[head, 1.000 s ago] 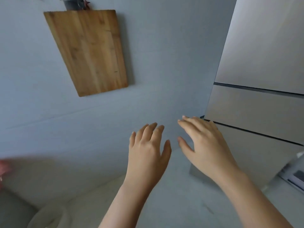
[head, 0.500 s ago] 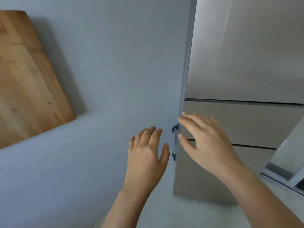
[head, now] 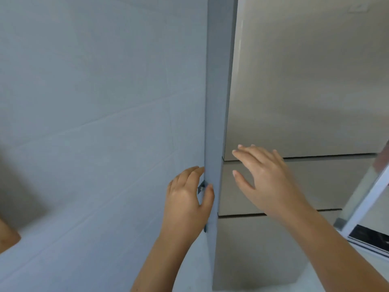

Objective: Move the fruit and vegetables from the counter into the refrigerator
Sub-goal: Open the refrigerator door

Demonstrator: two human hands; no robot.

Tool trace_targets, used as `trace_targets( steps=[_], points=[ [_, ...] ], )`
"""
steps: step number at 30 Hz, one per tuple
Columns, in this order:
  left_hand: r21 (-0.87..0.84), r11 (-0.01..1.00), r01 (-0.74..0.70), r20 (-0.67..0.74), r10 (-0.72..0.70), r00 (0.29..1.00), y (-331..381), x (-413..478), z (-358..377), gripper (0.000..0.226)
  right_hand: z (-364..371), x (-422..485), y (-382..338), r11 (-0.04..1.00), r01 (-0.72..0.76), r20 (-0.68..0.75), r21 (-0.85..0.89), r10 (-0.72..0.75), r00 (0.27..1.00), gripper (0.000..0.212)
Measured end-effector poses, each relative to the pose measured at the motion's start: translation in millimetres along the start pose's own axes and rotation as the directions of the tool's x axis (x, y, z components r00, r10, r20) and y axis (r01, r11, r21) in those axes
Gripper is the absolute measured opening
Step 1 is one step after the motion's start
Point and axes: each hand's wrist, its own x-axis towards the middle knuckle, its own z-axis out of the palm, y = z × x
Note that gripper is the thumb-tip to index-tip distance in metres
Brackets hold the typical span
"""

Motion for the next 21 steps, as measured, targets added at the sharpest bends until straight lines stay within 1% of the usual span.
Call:
trace_targets(
  steps=[2, 4, 8, 12, 15, 21],
  points=[
    [-0.084, 0.996, 0.041, 0.047, -0.038, 0.998, -1.4, 22.2, 12.2, 0.045, 10.6, 10.3, 12.6, 1.000, -0.020, -0.006, 0.003, 0.021, 1.000, 0.045],
    [-0.156, 0.986, 0.066, 0.063, -0.056, 0.996, -2.6, 44.7, 25.1, 0.037, 20.6, 20.4, 26.7, 0.999, -0.038, -0.014, 0.005, 0.038, 0.999, 0.045],
    [-0.254, 0.962, 0.095, 0.082, -0.076, 0.994, -1.6, 87.3, 54.2, 0.034, 35.9, 45.8, 55.2, 0.999, -0.049, -0.041, 0.013, 0.050, 0.998, 0.046],
    [-0.309, 0.947, 0.085, 0.068, -0.067, 0.995, 2.1, 133.1, 84.1, 0.038, 49.7, 70.9, 82.3, 0.999, -0.051, -0.072, 0.005, 0.052, 0.996, 0.046],
    [-0.346, 0.935, 0.074, 0.030, -0.068, 0.997, 3.5, 164.4, 105.6, 0.043, 59.4, 87.9, 102.0, 0.998, -0.051, -0.098, 0.020, 0.053, 0.994, 0.046],
    [-0.485, 0.870, 0.091, -0.022, -0.116, 0.993, -1.9, 198.3, 131.0, 0.048, 76.0, 108.3, 120.9, 0.998, -0.041, -0.116, 0.048, 0.047, 0.992, 0.046]
  ],
)
